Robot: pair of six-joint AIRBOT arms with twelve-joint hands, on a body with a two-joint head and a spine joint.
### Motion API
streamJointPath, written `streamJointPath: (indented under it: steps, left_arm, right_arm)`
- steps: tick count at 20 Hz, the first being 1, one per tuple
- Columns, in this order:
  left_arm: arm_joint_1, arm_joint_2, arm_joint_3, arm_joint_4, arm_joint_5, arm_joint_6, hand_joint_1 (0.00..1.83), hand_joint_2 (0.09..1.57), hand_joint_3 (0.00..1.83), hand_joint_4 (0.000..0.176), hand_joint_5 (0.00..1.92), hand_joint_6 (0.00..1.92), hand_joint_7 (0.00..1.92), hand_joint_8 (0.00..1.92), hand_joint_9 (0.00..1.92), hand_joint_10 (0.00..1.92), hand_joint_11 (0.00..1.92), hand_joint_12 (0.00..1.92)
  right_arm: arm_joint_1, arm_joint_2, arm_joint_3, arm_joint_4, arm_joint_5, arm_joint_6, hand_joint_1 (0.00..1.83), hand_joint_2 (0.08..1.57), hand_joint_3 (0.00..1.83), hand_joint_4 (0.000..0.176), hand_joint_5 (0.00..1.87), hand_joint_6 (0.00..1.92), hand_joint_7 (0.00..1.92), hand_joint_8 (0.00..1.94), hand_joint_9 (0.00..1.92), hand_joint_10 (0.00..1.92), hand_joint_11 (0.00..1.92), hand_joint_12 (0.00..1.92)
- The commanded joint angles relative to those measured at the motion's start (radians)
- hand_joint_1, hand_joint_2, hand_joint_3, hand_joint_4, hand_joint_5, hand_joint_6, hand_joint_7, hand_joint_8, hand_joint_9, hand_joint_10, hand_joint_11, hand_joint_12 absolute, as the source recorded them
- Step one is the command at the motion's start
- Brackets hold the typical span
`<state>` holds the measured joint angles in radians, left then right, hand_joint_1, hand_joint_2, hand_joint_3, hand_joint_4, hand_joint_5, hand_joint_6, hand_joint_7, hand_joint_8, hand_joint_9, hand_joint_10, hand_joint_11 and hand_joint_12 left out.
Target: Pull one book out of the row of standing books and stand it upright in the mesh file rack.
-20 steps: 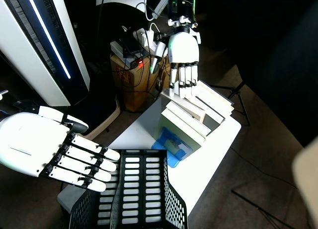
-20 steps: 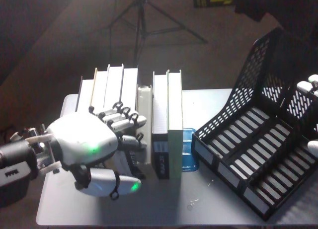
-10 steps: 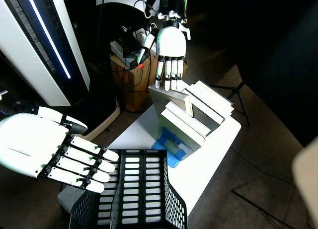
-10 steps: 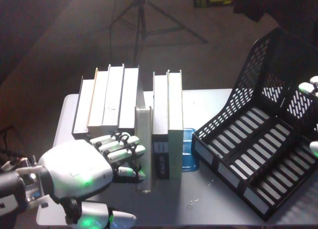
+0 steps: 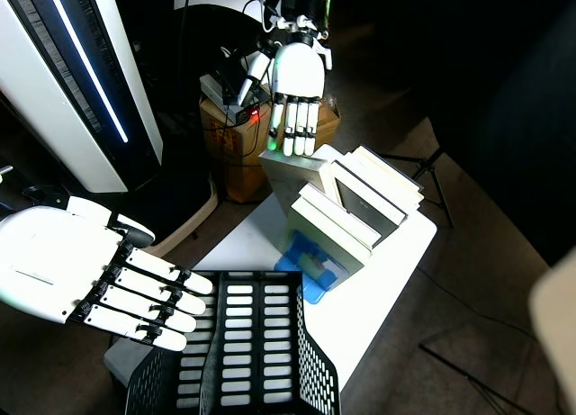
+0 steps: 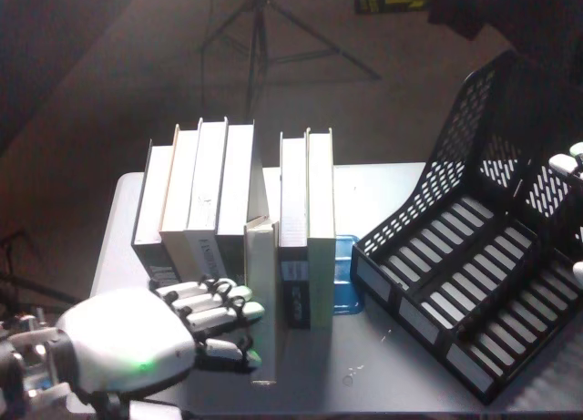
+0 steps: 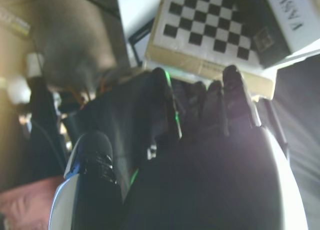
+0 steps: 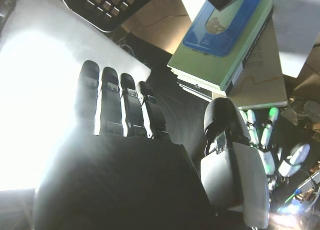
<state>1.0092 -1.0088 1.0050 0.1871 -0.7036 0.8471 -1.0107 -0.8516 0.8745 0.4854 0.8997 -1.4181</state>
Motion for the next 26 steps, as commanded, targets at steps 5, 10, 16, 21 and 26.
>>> streamJointPath:
  steps: [5,10,16,21,26]
  left_arm:
    - [0.037,0.101,-0.048,-0.113,-0.340,0.033,0.00,1.26,0.02,0.009,0.23,0.00,0.00,0.00,0.00,0.00,0.00,0.00]
    - [0.110,0.124,-0.032,-0.334,-0.480,0.078,0.00,1.35,0.02,0.002,0.20,0.01,0.00,0.00,0.00,0.00,0.00,0.00]
    - [0.197,0.098,0.018,-0.613,-0.585,0.074,0.29,1.41,0.01,0.027,0.07,0.00,0.00,0.00,0.00,0.00,0.00,0.00]
    - [0.241,0.098,0.044,-0.743,-0.617,0.058,0.33,1.42,0.00,0.018,0.09,0.01,0.00,0.00,0.00,0.00,0.02,0.02]
    - [0.292,0.108,0.051,-0.824,-0.625,0.045,0.21,1.39,0.00,0.042,0.11,0.00,0.02,0.00,0.00,0.00,0.00,0.00]
  right_arm:
    - [0.012,0.025,-0.028,-0.085,0.116,0.001,0.21,1.35,0.01,0.000,0.00,0.00,0.00,0.00,0.00,0.00,0.00,0.00]
    - [0.073,0.038,-0.031,-0.262,0.057,0.083,0.33,1.30,0.00,0.000,0.00,0.00,0.00,0.00,0.00,0.00,0.00,0.00]
    - [0.268,-0.035,0.023,-0.518,-0.185,0.155,0.62,1.25,0.00,0.000,0.00,0.00,0.00,0.00,0.00,0.00,0.00,0.00]
    - [0.395,-0.133,0.070,-0.761,-0.362,0.241,0.75,1.15,0.00,0.000,0.01,0.00,0.00,0.00,0.00,0.00,0.00,0.00]
    - [0.519,-0.237,0.104,-1.032,-0.508,0.320,0.82,1.09,0.00,0.000,0.00,0.00,0.00,0.00,0.00,0.00,0.00,0.00]
